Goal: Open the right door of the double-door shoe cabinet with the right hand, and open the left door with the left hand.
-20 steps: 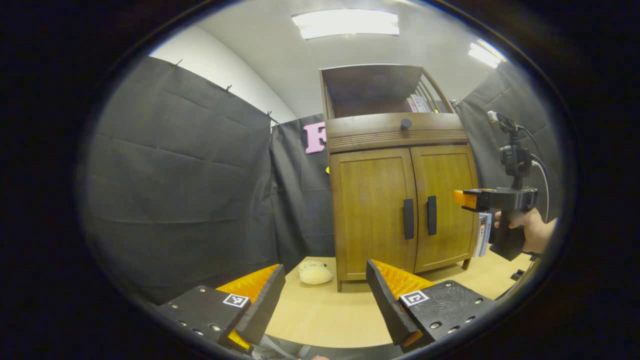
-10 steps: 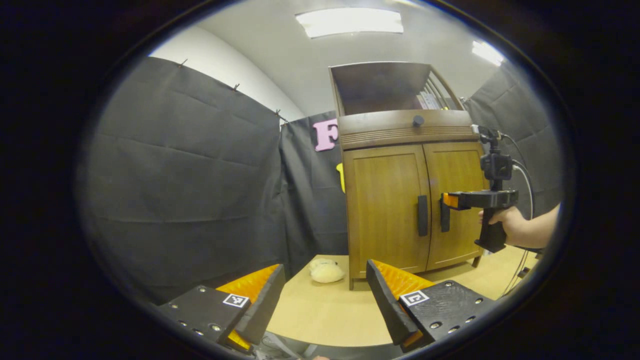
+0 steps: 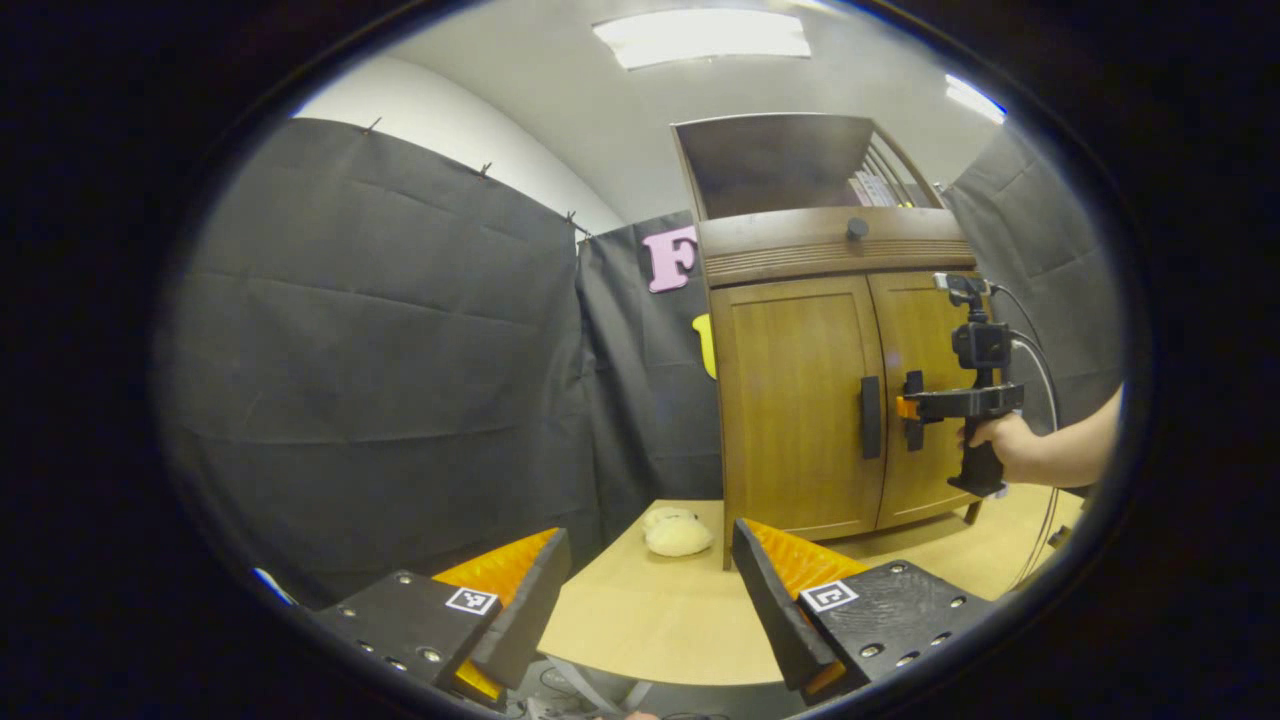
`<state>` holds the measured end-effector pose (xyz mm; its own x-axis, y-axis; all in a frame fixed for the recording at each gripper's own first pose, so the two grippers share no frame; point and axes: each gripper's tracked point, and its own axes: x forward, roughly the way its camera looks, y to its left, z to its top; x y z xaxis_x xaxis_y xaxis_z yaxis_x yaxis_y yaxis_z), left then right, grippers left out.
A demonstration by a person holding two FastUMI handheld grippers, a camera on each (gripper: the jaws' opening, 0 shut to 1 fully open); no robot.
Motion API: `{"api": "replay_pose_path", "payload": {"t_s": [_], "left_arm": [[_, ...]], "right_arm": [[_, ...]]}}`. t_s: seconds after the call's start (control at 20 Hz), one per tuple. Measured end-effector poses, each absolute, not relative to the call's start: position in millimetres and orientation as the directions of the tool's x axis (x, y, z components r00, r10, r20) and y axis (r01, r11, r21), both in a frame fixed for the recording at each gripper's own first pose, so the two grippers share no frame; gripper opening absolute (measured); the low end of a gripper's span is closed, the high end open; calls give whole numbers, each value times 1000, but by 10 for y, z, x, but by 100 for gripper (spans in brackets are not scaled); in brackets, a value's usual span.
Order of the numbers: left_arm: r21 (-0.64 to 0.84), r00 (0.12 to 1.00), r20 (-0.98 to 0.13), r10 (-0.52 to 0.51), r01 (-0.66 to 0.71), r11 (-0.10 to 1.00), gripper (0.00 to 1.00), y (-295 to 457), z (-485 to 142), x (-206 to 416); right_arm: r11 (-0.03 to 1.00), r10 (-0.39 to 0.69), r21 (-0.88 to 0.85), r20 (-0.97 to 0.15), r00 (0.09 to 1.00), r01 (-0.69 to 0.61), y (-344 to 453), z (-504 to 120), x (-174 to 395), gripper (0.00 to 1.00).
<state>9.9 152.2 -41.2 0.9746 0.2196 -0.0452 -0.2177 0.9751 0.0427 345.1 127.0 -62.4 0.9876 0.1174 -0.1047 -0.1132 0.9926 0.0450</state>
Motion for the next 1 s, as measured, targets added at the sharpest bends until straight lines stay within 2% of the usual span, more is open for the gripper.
{"api": "replay_pose_path", "payload": {"t_s": [0.05, 0.1, 0.15, 0.2, 0.4, 0.75, 1.0], "left_arm": [[44, 974, -43, 221, -219, 975, 100, 1519, -407, 105], [44, 975, -42, 219, -217, 975, 100, 1508, -398, 101], [45, 975, -42, 217, -215, 976, 93, 1492, -395, 100], [48, 976, -40, 216, -214, 976, 93, 1483, -386, 101], [46, 977, -33, 208, -207, 977, 93, 1396, -359, 63], [49, 980, -14, 198, -197, 979, 93, 1282, -252, -50], [57, 984, 6, 177, -177, 983, 93, 1116, -106, -141]], "right_arm": [[992, 118, 48, -114, 986, -113, 1278, -645, 3486, 60], [992, 121, 59, -129, 984, -114, 1292, -680, 3522, 51], [991, 118, 71, -141, 983, -109, 1272, -704, 3525, 45], [991, 118, 84, -141, 983, -107, 1279, -703, 3531, 39], [992, 120, 56, -153, 981, -112, 1269, -690, 3494, 25], [985, 172, 59, -156, 973, -164, 1224, -674, 3193, 22], [983, 183, 56, -153, 971, -176, 1154, -653, 2970, 24]]}}
